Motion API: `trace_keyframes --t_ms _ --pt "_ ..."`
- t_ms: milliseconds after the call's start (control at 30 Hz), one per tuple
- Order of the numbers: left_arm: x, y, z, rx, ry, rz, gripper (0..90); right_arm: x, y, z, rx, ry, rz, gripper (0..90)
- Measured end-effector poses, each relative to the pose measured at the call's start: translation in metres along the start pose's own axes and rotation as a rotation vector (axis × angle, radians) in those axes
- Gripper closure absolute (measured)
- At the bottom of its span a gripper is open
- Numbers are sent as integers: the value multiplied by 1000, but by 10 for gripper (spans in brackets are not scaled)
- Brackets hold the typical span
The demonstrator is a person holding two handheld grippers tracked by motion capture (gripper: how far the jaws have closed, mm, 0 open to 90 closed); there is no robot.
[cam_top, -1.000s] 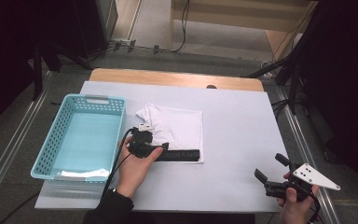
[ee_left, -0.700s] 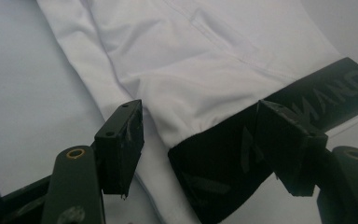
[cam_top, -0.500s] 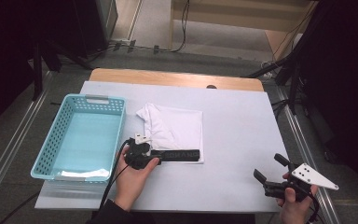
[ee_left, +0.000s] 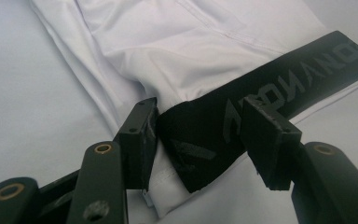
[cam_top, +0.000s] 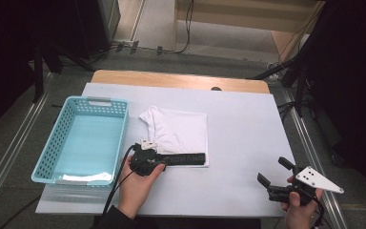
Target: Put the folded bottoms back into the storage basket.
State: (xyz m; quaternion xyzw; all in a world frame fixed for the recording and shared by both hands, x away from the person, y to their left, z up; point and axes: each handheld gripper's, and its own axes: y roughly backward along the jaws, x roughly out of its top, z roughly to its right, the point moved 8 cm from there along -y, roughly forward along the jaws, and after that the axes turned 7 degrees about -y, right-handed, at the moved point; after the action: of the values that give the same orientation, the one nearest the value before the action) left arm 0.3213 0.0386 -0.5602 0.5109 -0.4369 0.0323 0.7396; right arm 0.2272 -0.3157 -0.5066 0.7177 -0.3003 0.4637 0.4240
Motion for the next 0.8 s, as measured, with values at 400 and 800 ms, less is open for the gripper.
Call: trace_keyframes --t_ms 400,800 --pt "-4 1 -8 96 -11 -15 280 -2 0 3 -3 -8 -5 0" --pt "-4 1 -10 86 -21 -26 361 4 -13 -11 44 4 -23 0"
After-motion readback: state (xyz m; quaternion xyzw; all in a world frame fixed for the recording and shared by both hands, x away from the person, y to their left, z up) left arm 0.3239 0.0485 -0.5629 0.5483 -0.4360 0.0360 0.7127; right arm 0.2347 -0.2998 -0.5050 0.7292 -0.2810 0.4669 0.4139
